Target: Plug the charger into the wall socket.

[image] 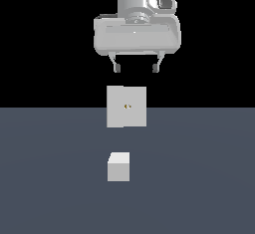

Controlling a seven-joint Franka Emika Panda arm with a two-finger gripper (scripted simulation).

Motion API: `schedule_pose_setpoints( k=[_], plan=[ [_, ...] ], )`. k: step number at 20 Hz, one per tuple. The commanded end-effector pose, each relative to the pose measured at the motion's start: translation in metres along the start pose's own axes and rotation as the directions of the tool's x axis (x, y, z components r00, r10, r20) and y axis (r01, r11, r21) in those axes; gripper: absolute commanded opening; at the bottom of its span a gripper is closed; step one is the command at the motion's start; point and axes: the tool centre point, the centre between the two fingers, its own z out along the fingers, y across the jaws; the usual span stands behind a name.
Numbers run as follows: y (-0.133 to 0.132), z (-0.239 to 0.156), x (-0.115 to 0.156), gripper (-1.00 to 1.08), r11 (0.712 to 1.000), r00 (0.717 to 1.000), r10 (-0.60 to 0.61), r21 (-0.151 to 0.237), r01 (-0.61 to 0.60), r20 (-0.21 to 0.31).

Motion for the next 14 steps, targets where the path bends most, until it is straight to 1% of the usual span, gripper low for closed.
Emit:
schedule_pose_setpoints(
  k=[1, 8, 14],
  plan=[
    [0.0, 0.0, 0.0, 1.0, 1.0, 1.0, 0.0, 0.0, 0.0, 0.0],
    [-0.001, 0.007, -0.007, 1.0, 1.0, 1.0, -0.001, 0.0, 0.001, -0.001],
    [-0.006, 0.024, -0.027, 1.0, 1.0, 1.0, -0.004, 0.001, 0.004, -0.003]
  ],
)
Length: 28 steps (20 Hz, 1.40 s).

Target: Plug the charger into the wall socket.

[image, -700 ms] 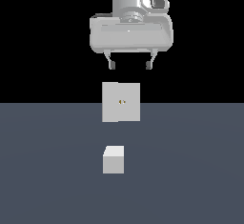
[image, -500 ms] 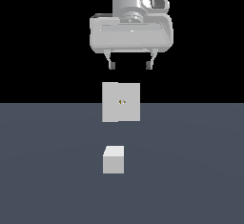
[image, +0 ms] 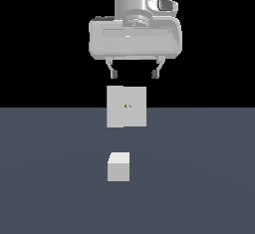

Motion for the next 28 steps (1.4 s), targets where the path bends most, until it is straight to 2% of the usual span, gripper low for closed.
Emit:
schedule_pose_setpoints(
  k=[1, 16, 22, 28],
  plan=[
    [-0.002, 0.009, -0.01, 1.0, 1.0, 1.0, -0.002, 0.0, 0.002, -0.001],
    [-0.021, 0.084, -0.09, 1.0, 1.0, 1.0, -0.014, 0.004, 0.014, -0.012],
    [-0.025, 0.1, -0.105, 1.0, 1.0, 1.0, -0.017, 0.004, 0.017, -0.014],
    [-0.026, 0.103, -0.108, 1.0, 1.0, 1.0, -0.017, 0.004, 0.017, -0.013]
  ],
)
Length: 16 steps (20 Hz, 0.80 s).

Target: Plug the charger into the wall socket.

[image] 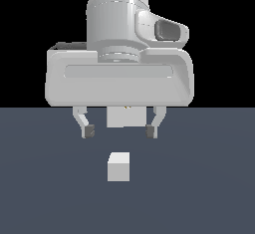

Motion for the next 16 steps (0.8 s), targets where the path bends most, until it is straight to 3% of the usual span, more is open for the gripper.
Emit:
schedule_pose_setpoints(
  k=[1, 16],
  plan=[
    [0.0, 0.0, 0.0, 1.0, 1.0, 1.0, 0.0, 0.0, 0.0, -0.001],
    [0.0, 0.047, -0.004, 1.0, 1.0, 1.0, 0.0, 0.0, 0.0, -0.001]
  ],
)
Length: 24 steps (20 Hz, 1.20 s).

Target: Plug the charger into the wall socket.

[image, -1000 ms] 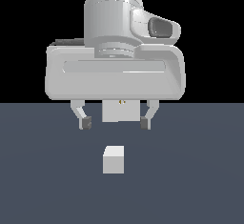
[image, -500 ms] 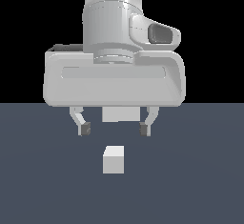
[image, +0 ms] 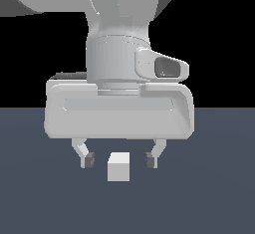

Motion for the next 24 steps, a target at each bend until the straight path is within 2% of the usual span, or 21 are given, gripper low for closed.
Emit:
schedule_pose_setpoints(
  k=[1, 4, 5, 17, 24],
  plan=[
    [0.0, 0.006, 0.0, 1.0, 1.0, 1.0, 0.0, 0.0, 0.0, -0.002],
    [0.0, 0.008, 0.0, 1.0, 1.0, 1.0, 0.0, 0.0, 0.0, -0.002],
    [0.0, 0.008, 0.0, -1.0, 1.0, 1.0, 0.0, 0.0, 0.0, -0.002],
    [0.0, 0.007, 0.0, -1.0, 1.0, 1.0, -0.002, 0.0, 0.002, -0.001],
    [0.007, -0.009, 0.011, -1.0, 0.999, 0.999, -0.049, 0.002, 0.049, -0.002]
  ],
)
